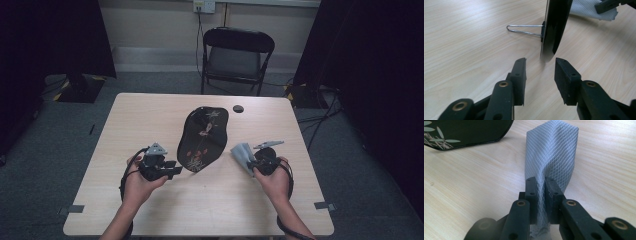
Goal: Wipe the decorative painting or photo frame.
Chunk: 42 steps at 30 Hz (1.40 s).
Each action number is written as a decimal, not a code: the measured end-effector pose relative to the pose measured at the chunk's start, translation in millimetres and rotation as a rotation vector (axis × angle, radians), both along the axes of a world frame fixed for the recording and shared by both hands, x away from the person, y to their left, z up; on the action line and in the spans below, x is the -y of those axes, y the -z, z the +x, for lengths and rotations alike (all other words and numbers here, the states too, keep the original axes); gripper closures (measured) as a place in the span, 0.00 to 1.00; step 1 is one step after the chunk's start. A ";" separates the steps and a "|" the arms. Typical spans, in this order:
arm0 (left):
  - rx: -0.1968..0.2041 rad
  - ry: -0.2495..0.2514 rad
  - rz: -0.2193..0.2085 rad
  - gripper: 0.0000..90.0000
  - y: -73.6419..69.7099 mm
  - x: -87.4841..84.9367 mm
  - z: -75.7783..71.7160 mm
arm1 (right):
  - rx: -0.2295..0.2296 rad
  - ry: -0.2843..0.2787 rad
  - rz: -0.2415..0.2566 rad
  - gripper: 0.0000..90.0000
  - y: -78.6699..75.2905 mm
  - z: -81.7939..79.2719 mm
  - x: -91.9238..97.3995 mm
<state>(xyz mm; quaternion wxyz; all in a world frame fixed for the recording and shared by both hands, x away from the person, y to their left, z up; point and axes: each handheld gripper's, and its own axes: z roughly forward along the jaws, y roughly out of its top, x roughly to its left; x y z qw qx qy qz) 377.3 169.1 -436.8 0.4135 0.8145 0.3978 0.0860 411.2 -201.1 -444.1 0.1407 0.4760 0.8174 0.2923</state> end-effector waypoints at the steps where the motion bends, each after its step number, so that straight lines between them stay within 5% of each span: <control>1: 0.000 -0.003 0.002 0.67 0.3 -1.0 -0.7 | 0.002 0.002 -0.003 0.91 0.4 0.9 0.4; 18: 0.012 -0.034 0.033 0.46 5.3 -6.8 -2.9 | 0.022 -0.009 0.002 0.69 -3.3 2.9 2.5; 28: -0.018 -0.037 0.037 0.37 9.6 -10.1 -4.2 | 0.046 -0.033 0.018 0.54 -8.2 3.2 -3.4; 42: -0.025 -0.055 0.034 0.34 12.7 -17.0 -6.8 | 0.068 -0.066 0.017 0.43 -13.7 0.7 2.1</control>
